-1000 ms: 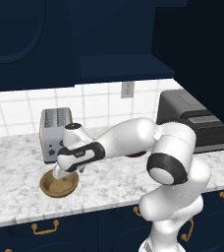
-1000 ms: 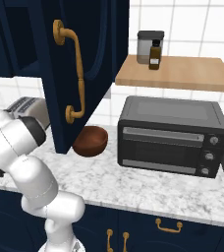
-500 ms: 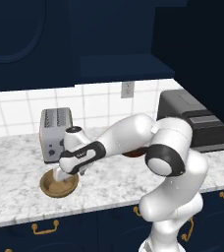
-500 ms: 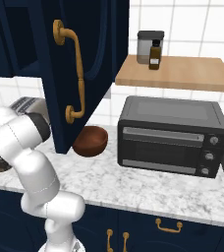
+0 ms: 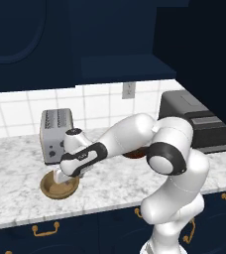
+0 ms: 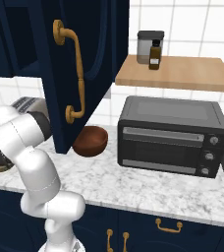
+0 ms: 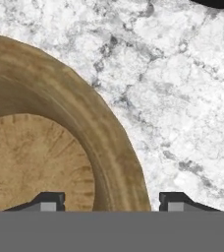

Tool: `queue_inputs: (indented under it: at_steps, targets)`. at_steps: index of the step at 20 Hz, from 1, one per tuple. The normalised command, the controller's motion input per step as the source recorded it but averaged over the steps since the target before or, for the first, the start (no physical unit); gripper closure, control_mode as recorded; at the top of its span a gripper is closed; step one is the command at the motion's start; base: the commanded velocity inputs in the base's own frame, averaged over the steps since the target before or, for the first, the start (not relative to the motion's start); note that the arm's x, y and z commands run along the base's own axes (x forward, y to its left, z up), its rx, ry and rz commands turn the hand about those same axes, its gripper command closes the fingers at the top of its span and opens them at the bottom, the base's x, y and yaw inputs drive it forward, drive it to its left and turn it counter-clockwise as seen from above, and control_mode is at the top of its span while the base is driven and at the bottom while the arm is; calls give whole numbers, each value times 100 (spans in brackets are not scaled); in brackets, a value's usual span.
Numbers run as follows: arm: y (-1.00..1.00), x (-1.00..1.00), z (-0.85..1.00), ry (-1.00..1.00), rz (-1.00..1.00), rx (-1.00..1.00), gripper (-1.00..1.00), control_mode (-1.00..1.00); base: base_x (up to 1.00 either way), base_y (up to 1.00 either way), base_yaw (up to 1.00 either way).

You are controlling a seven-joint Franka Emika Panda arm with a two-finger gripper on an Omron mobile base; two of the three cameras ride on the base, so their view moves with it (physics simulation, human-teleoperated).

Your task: Pick up the bowls on the counter and stack them on top of one another in the open cabinet. Place the smaller bowl on top of the larger bowl.

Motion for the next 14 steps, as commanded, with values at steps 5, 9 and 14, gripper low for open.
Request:
queue_inputs:
  at_steps: [5, 9, 14]
  targets:
    - [0, -1, 0, 0, 0, 0, 100, -100, 0, 0, 0]
    - [-14, -57, 15, -16, -3, 3, 100, -100, 0, 0, 0]
    - [-30, -53, 37, -17, -9, 8, 100, -100, 0, 0, 0]
